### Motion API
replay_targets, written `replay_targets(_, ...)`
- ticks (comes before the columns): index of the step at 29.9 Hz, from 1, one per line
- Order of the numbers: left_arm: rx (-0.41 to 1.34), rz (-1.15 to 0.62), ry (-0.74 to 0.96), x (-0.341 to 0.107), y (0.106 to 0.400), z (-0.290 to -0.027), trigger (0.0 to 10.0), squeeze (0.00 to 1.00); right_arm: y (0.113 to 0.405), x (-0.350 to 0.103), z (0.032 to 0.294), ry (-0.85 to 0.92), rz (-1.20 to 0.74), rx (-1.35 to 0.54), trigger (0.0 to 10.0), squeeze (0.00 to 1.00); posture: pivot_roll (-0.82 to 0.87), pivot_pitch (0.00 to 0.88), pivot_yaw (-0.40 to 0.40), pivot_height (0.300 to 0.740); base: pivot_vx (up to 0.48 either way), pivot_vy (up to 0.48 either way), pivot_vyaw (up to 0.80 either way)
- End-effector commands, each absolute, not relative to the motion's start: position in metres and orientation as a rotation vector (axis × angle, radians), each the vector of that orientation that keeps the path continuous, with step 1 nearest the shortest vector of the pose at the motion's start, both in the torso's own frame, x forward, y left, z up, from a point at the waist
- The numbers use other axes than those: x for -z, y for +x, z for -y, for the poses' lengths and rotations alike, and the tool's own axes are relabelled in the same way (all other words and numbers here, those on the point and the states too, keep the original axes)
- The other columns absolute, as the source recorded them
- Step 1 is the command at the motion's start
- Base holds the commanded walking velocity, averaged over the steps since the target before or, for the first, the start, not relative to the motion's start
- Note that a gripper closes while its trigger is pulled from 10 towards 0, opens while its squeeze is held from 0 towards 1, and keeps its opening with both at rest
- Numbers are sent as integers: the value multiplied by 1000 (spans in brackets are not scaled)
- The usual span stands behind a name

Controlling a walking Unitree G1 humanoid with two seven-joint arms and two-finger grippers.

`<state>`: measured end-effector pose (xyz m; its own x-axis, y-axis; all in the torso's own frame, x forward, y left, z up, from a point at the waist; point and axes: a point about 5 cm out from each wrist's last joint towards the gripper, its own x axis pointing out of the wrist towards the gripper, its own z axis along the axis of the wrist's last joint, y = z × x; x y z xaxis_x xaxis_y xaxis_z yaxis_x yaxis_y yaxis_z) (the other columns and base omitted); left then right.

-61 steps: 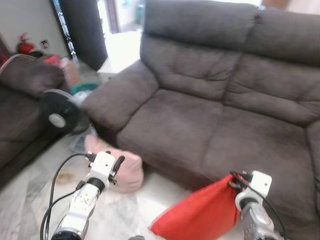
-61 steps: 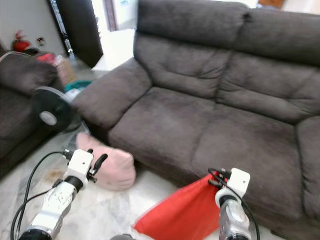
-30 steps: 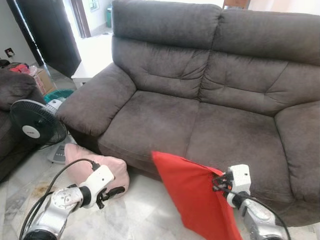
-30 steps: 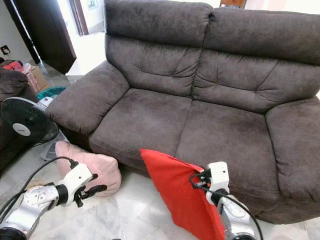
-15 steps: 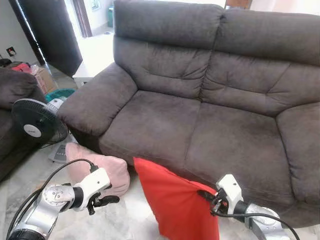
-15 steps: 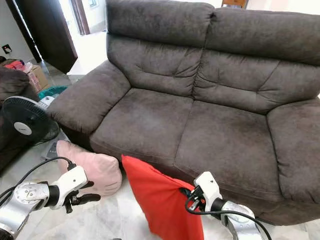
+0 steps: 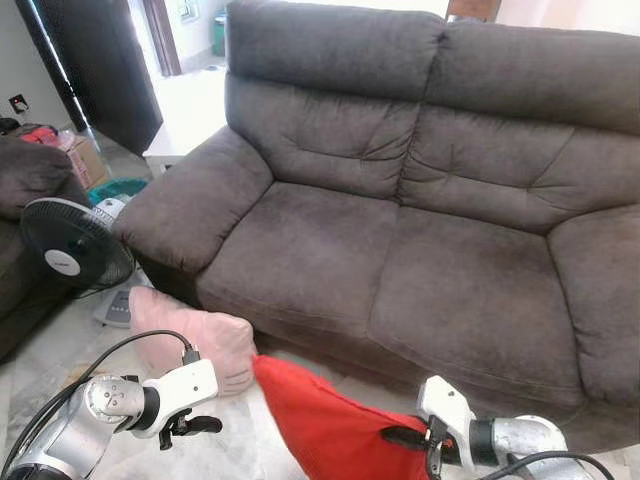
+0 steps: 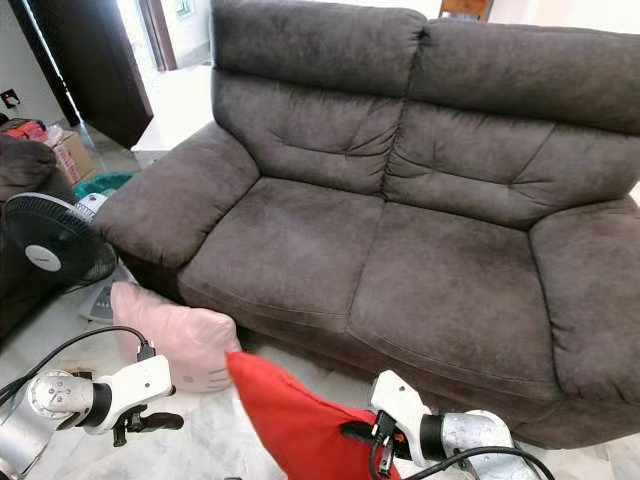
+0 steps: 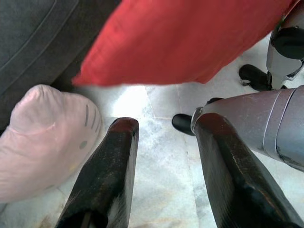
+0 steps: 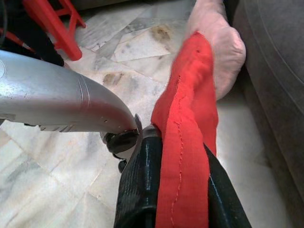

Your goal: Move the pillow to the sofa from floor

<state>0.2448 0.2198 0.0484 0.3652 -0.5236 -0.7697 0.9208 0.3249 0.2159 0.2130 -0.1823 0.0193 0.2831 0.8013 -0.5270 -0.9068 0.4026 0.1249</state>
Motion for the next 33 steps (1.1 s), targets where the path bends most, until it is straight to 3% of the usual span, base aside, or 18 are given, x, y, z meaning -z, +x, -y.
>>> replay_targets(1, 1055, -634, 745, -50, 245, -216, 10000, 0, 221, -37, 177, -262, -485, -1202, 10000, 0, 102, 0, -20, 740, 0, 0, 0)
replay_targets(18, 1220, -646, 840, -41, 226, -216, 10000, 0, 223, -84, 149, -321, -358, -1352, 10000, 0, 99, 0, -21, 740, 0, 0, 0)
replay_targets(32, 1162, -498, 957, -42, 235, -220, 10000, 0, 219, -99, 136, -335, -320, -1410, 10000, 0, 97, 0, -17, 740, 0, 0, 0)
replay_targets(33, 1163, -490, 959, -43, 236, -220, 10000, 490, 219, -98, 135, -342, -325, -1418, 10000, 0, 99, 0, -16, 740, 0, 0, 0)
